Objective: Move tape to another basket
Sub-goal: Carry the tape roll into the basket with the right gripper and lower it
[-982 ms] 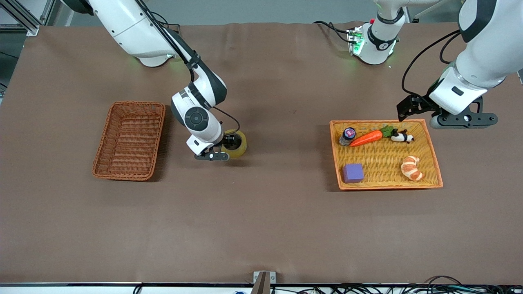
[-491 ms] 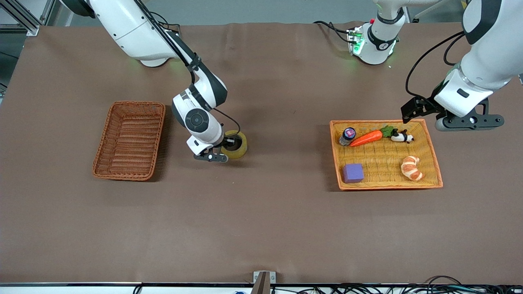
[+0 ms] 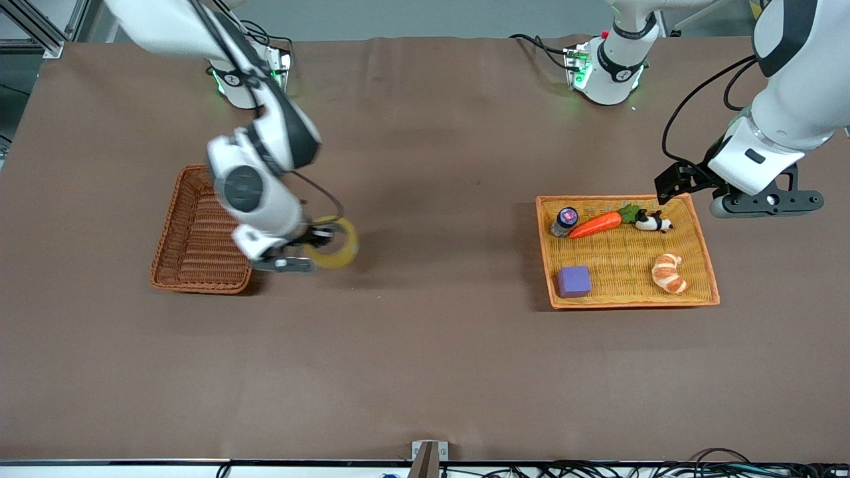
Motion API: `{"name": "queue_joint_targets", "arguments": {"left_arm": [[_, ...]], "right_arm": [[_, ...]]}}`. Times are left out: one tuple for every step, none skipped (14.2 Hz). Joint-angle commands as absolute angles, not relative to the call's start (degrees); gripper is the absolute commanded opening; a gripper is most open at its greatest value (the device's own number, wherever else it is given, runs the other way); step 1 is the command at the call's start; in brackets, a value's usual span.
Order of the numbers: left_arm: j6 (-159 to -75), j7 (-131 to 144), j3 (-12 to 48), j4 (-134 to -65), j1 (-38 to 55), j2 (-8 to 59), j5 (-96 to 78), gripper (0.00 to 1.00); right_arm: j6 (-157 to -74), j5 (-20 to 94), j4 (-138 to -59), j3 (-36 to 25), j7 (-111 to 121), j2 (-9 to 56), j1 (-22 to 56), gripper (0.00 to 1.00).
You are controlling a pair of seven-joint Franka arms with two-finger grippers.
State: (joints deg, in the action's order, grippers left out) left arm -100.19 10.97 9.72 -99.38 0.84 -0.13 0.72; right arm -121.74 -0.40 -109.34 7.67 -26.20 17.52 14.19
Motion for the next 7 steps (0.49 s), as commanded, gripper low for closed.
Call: {"name": "queue_joint_targets", "arguments": {"left_arm": [[-99.8,11.0,9.9,-96.9,0.5,1.0,1.7,1.00],[-99.8,11.0,9.8,-96.7,0.6,1.4,1.7,1.00],[-99.8,11.0,9.8,-96.4,0.6,1.7,1.7,1.00],[-99.8,10.9,9.8,-96.4,0.6,1.7,1.7,1.00],[-99.8,10.6,9.8,-96.3,0.6,1.7,1.7,1.00],[-99.8,10.7,9.8,-96.1,0.5,1.7,1.7,1.00],[-99.8,10.9,9.8,-95.9,0.4,1.7,1.6,1.00]], "right_arm": [[-121.3,-0.6,-117.2,2.8,-19.8,9.7,12.6,0.02],[-121.3,-0.6,-119.3,-0.8,-14.2,8.4,12.5,0.02],[-121.1,-0.6,-120.9,-5.4,-7.0,7.6,12.6,0.02],[-121.2,-0.6,-122.7,-8.1,-3.8,7.0,12.7,0.01],[-121.8,-0.7,-124.7,-10.1,-2.4,7.1,12.5,0.01],[-122.7,-0.7,-126.0,-12.2,-1.1,7.5,12.3,0.01],[-124.2,-0.8,-127.7,-13.0,-0.1,7.5,12.4,0.01]]}}
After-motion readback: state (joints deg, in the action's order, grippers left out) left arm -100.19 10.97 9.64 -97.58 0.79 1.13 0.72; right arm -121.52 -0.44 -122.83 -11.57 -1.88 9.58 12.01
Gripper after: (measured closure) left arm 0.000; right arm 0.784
